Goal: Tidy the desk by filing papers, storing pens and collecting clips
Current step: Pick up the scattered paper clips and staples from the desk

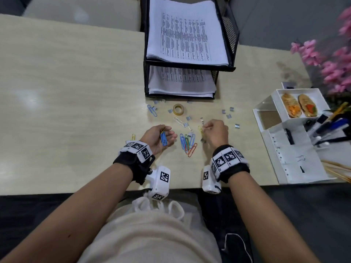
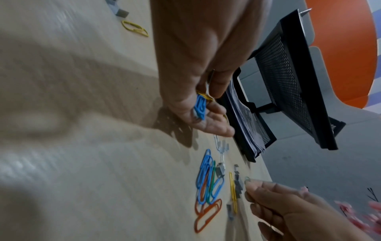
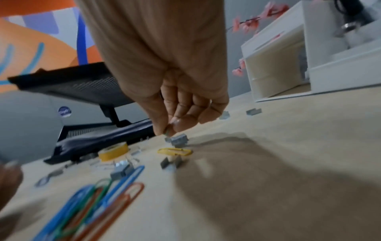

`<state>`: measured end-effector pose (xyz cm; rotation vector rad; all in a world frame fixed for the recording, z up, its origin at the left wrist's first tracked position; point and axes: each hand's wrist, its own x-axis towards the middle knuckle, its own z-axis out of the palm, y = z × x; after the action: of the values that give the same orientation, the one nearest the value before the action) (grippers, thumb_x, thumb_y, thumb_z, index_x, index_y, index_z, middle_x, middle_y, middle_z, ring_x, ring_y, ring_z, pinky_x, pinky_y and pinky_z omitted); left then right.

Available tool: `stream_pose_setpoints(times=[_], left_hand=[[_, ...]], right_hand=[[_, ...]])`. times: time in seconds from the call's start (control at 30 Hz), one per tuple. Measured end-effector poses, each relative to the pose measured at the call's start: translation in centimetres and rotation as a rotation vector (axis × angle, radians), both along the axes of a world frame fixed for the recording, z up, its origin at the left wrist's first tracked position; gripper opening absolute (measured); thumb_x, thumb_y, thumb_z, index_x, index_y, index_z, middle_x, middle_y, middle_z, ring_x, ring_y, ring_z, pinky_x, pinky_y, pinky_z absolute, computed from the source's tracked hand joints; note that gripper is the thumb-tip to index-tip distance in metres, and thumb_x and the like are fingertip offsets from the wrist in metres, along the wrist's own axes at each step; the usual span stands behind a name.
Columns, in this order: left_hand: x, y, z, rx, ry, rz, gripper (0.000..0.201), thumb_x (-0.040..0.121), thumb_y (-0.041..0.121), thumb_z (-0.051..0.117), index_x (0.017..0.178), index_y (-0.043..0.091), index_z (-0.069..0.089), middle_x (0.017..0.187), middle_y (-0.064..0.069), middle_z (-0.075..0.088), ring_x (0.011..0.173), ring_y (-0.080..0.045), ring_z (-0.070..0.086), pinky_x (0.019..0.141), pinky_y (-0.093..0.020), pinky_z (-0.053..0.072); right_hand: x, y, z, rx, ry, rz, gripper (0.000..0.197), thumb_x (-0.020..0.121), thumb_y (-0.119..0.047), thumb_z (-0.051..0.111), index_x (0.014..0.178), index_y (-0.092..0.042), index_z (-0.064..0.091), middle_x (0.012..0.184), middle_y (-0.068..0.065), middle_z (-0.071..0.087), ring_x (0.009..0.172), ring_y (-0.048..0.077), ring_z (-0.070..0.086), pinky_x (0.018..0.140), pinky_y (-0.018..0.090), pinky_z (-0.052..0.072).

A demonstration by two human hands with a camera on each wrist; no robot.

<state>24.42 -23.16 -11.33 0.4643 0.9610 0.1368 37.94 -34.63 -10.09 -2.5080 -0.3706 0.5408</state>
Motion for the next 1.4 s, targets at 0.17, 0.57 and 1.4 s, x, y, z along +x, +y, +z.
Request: stream_pose_setpoints(times=[0.17, 0.57, 1.4], left_hand=[[0.2, -0.2, 0.2, 0.018, 0.005, -0.036, 0.031, 0.099, 0.014, 0.031, 0.075, 0.005, 0.048, 0.074, -0.010, 0.053, 0.038, -0.013, 0.063, 0.040, -0.016, 0.050], [0.2, 0.6, 0.1, -0.043, -0.070, 0.061, 0.035, 0.101, 0.022, 0.027, 0.079, 0.005, 0.049, 0.077, -0.011, 0.054, 0.044, -0.015, 0.066, 0.042, -0.017, 0.051], [-2.9, 4.8, 0.8, 0.019, 0.017, 0.083, 0.035, 0.098, 0.025, 0.030, 0.066, 0.016, 0.040, 0.031, 0.006, 0.035, 0.022, -0.005, 0.029, 0.028, -0.008, 0.021]], right_hand=[[-1.1, 0.3, -0.8, -0.128, -0.051, 0.069, 0.013, 0.086, -0.009, 0.056, 0.094, -0.008, 0.066, 0.107, 0.016, 0.066, 0.105, 0.035, 0.058, 0.092, 0.036, 0.043], [-3.8, 3.2, 2.8, 0.125, -0.004, 0.256, 0.016, 0.081, 0.003, 0.052, 0.089, -0.011, 0.052, 0.085, 0.007, 0.060, 0.088, 0.028, 0.057, 0.071, 0.028, 0.045], [-3.6, 6.8, 0.6, -0.216, -0.141, 0.373, 0.025, 0.087, -0.001, 0.046, 0.110, -0.002, 0.056, 0.116, 0.021, 0.060, 0.110, 0.036, 0.054, 0.085, 0.034, 0.044]])
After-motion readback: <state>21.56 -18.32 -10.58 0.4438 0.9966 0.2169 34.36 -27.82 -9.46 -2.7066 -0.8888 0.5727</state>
